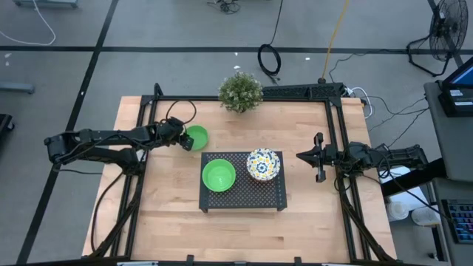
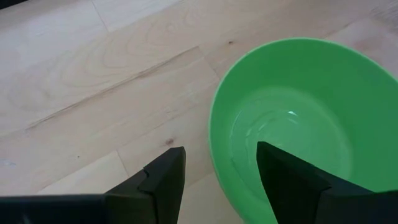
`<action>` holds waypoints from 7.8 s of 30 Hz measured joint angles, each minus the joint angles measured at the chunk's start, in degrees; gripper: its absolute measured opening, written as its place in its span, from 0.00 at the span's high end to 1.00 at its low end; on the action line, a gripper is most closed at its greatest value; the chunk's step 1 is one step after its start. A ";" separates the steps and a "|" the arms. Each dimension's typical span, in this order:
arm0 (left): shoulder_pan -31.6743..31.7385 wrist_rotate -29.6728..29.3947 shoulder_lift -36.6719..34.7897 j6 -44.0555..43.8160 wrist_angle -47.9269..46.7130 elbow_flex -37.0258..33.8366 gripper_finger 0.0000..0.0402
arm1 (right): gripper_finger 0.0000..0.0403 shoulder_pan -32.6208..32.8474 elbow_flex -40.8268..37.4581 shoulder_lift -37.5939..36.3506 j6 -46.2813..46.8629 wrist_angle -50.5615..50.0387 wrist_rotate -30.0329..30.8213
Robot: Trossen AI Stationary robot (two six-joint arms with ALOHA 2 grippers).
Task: Pick & Place Mini bowls
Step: Stack the green bowl on top of the green bowls on the shelf
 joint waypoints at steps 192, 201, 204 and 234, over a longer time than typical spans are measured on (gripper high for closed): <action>-35.40 7.02 14.56 18.15 -30.75 55.93 0.97 | 1.00 -0.01 -0.01 -0.02 0.00 0.15 0.00; -33.80 7.00 19.32 17.94 -31.09 55.93 0.96 | 1.00 -0.01 -0.01 -0.02 0.00 0.12 0.00; -33.32 6.96 19.18 17.79 -31.24 55.93 0.98 | 1.00 -0.01 0.00 -0.02 0.00 0.12 0.00; -34.53 12.20 13.09 18.74 -30.49 55.93 0.67 | 1.00 -0.01 -0.01 -0.02 0.00 0.11 0.00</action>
